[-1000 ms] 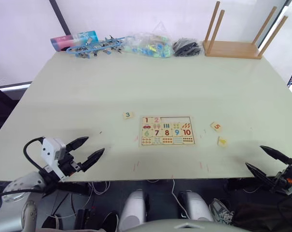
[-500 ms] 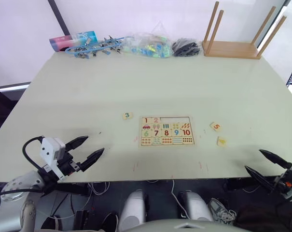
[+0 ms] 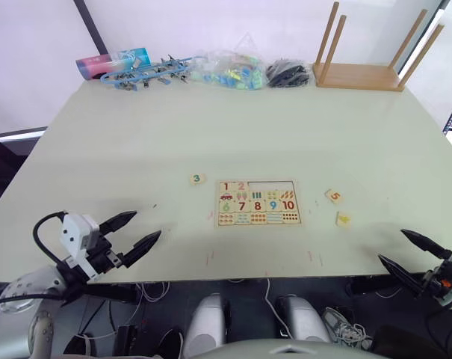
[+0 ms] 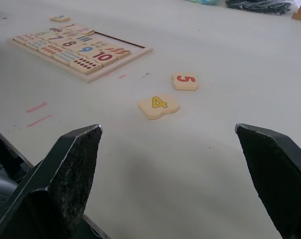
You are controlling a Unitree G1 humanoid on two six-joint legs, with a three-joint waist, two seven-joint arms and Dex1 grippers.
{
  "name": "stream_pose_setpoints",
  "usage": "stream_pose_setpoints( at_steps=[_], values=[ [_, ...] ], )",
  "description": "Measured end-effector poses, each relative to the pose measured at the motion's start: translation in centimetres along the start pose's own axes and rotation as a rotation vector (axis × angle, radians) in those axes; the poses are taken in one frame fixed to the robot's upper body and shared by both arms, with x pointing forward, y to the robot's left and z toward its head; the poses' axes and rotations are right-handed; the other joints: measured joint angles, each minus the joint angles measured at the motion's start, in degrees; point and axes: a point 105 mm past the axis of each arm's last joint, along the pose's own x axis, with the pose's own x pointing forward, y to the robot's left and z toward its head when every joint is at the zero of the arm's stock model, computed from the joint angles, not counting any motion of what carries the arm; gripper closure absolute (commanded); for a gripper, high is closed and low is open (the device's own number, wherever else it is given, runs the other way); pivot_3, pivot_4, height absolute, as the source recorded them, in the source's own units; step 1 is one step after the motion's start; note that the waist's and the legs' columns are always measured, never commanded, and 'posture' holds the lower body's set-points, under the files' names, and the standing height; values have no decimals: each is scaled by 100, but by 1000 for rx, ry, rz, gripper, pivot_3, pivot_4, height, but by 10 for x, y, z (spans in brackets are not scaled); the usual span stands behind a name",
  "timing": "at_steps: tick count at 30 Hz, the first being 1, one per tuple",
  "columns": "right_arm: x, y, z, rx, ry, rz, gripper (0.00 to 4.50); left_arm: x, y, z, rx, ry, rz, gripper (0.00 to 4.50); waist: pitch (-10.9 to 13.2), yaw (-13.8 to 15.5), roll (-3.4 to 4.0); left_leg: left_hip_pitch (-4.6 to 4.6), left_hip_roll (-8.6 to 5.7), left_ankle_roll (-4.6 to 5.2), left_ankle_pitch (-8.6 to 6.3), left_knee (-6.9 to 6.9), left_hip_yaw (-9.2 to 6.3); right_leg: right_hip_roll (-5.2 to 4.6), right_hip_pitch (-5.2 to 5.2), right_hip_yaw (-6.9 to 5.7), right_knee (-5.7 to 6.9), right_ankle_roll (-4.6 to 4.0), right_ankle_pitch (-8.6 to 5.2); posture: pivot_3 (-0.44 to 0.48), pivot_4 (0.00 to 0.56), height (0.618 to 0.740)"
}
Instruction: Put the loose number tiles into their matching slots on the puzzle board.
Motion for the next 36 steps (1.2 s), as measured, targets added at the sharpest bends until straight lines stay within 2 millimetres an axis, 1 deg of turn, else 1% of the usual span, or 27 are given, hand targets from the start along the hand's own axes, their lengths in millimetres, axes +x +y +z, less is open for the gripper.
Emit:
stream_pose_setpoints(
  at_steps=[6,12,16,20,23,25,27,28,30,32,34,36],
  values=[
    [-1,-2,-3,8,2,-5,0,-1,5,-2,-4,14,1,48,0,2,0,0,0,0,0,0,0,-1,-1,0,-1,1,0,0,150,740],
    [-1,0,-3,6,-8,-4,0,0,13,3,24,17,-23,48,3,-1,5,-1,2,0,0,-2,0,-2,-3,-3,-1,1,-1,0,150,740],
    [-1,5,-1,7,-25,22,0,1,20,7,46,18,-54,48,3,2,5,-2,2,0,0,-5,0,-3,-3,-6,-2,0,0,0,150,740],
    [1,15,8,4,-63,83,0,10,31,13,101,33,-125,48,5,8,8,-3,3,0,0,-5,-1,-6,-3,-16,-2,-1,0,0,150,740],
    [1,21,10,13,-75,120,0,20,38,17,134,41,-181,48,3,8,6,-4,2,0,0,-4,-1,-7,-3,-21,-2,-3,2,0,150,740],
    [3,27,14,15,-93,162,0,32,43,21,168,53,-243,48,2,10,4,-6,1,0,0,-4,-2,-5,-3,-25,-3,-18,11,0,150,740],
    [6,30,17,15,-111,186,0,44,44,22,200,72,-308,48,1,3,1,-6,1,3,2,-4,0,-5,-2,-27,-3,-19,12,0,150,740],
    [6,31,18,20,-114,193,0,48,44,22,212,82,-331,48,1,3,1,-6,-1,22,13,-4,1,-4,-2,-28,-3,-19,12,0,150,740],
    [7,35,20,31,-129,211,0,61,46,23,247,117,-396,48,1,6,-2,-12,-3,27,15,-4,8,-1,-2,-35,-4,-20,12,0,150,740],
    [7,36,21,30,-135,213,0,68,48,26,271,129,-429,48,0,4,-2,-16,-4,27,15,-4,11,0,0,-38,-5,-21,12,0,150,740],
    [7,37,20,34,-136,210,0,77,51,31,295,131,-451,48,0,10,-3,-18,-10,27,16,-3,13,0,4,-41,-5,-21,12,0,150,740],
    [7,38,22,32,-144,211,0,94,54,40,320,132,-479,48,1,29,-5,-20,-23,28,16,5,11,1,7,-46,-4,-20,13,0,150,740]
  ],
)
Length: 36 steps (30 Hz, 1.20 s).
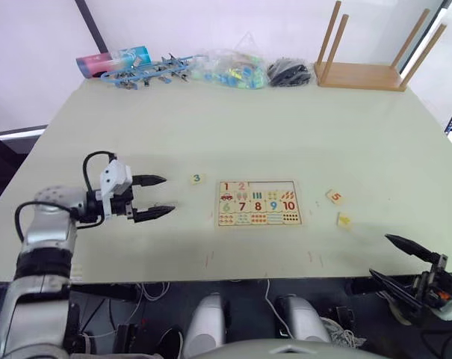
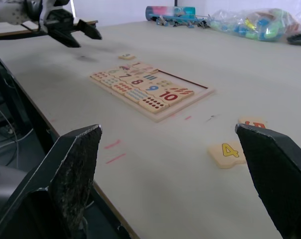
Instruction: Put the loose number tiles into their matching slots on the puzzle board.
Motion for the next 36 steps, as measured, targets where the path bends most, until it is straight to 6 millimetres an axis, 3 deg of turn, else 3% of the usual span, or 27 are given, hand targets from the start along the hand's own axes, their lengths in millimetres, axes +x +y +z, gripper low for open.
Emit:
stream_pose_setpoints(
  at_steps=[10,18,28,31,35,36],
  values=[
    [4,2,4,-19,-22,1,0,35,21,6,20,68,-72,48,3,-26,-14,-8,-15,2,1,2,-9,1,2,3,1,1,0,0,150,740],
    [5,4,7,-31,-25,-11,0,62,26,-5,9,158,-34,48,6,-25,-19,-11,-17,2,0,2,-13,0,2,3,1,1,0,0,150,740],
    [4,8,9,-32,-16,-18,0,70,32,-3,21,179,1,48,6,-14,-18,-1,-18,2,1,6,-16,-1,13,2,4,2,0,0,150,740],
    [4,8,10,-37,-17,-23,0,71,29,-3,11,178,-23,878,5,-15,-18,-2,-18,2,1,6,-16,-1,13,2,4,2,0,0,150,740],
    [7,8,14,-52,-25,-23,0,72,26,-4,-3,176,-45,2949,5,-22,-18,-1,-18,3,1,6,-18,0,13,2,6,2,0,0,150,740],
    [7,8,15,-53,-26,-23,0,71,26,-3,-4,174,-44,3291,5,-24,-18,-1,-18,3,1,6,-17,0,13,2,6,2,0,0,150,740]
  ],
)
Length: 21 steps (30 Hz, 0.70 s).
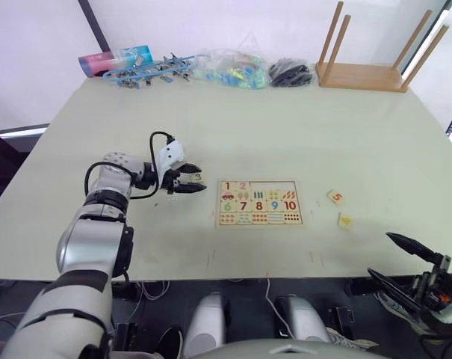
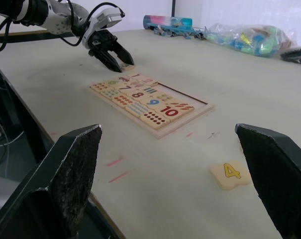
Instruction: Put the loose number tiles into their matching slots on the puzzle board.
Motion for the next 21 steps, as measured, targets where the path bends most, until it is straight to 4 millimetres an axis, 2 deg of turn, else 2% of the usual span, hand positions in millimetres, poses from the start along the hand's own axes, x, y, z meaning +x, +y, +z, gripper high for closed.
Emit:
stream_pose_setpoints(
  at_steps=[1,12,21],
  values=[
    [0,0,0,-1,0,-1,0,0,0,0,-1,1,-1,3469,-1,-1,-1,1,0,0,0,0,0,0,0,0,0,0,0,0,150,740],
    [5,-4,3,-11,-7,-13,0,-5,0,-2,-5,10,-11,3464,-2,-20,-1,1,1,0,0,-1,2,1,0,0,0,0,0,0,150,740],
    [14,-1,5,-19,-17,10,0,-20,-5,2,9,18,-101,3464,4,12,-10,-7,-1,0,0,1,-3,1,-1,-2,-1,-2,0,0,150,740]
  ],
)
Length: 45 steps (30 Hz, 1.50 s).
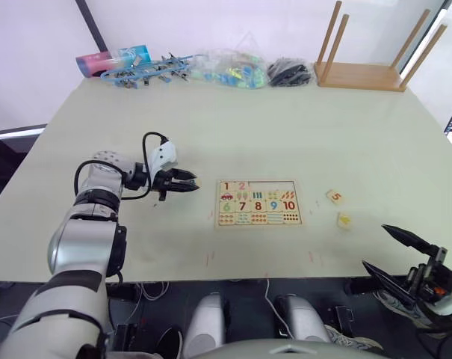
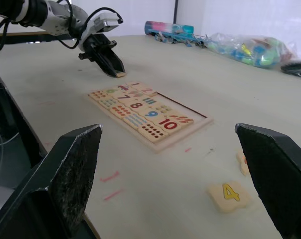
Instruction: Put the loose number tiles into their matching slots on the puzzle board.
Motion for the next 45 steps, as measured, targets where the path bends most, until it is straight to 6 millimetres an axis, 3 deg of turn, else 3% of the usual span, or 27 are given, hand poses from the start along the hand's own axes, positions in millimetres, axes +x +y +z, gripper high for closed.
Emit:
stream_pose_setpoints(
  at_steps=[6,11,15,22,28,39,45],
  values=[
    [5,1,-2,5,-16,1,0,-9,7,32,87,-26,-36,3464,2,-8,-3,-3,-2,0,0,1,-4,0,0,-1,-1,0,0,0,150,740],
    [11,5,-5,21,-31,-3,0,-6,14,71,193,-45,-58,3464,2,-10,-4,-4,-3,0,0,1,-6,1,0,0,0,0,0,0,150,740],
    [14,8,-6,28,-41,-11,0,4,10,98,225,-103,-99,3464,3,-16,-4,-4,-3,0,0,2,-5,1,1,1,0,1,0,0,150,740],
    [21,11,-1,12,-54,-17,0,30,-6,121,307,-91,-205,3464,3,-10,-3,-4,-4,1,0,3,-6,3,1,2,0,1,-1,0,150,740],
    [28,13,6,-10,-74,-16,0,60,-24,121,327,-49,-280,3464,3,-14,-3,-4,-5,1,0,3,-8,4,1,3,0,1,-1,0,150,740],
    [30,14,15,-31,-86,-38,0,106,-27,118,296,23,-165,3464,3,-9,-3,-5,-7,1,1,4,-10,5,1,4,0,2,-1,0,150,740],
    [29,15,14,-26,-75,-36,0,118,-31,118,289,40,-160,3464,3,-8,-3,-5,-8,1,1,4,-10,5,1,4,0,1,-1,0,150,740]
  ],
)
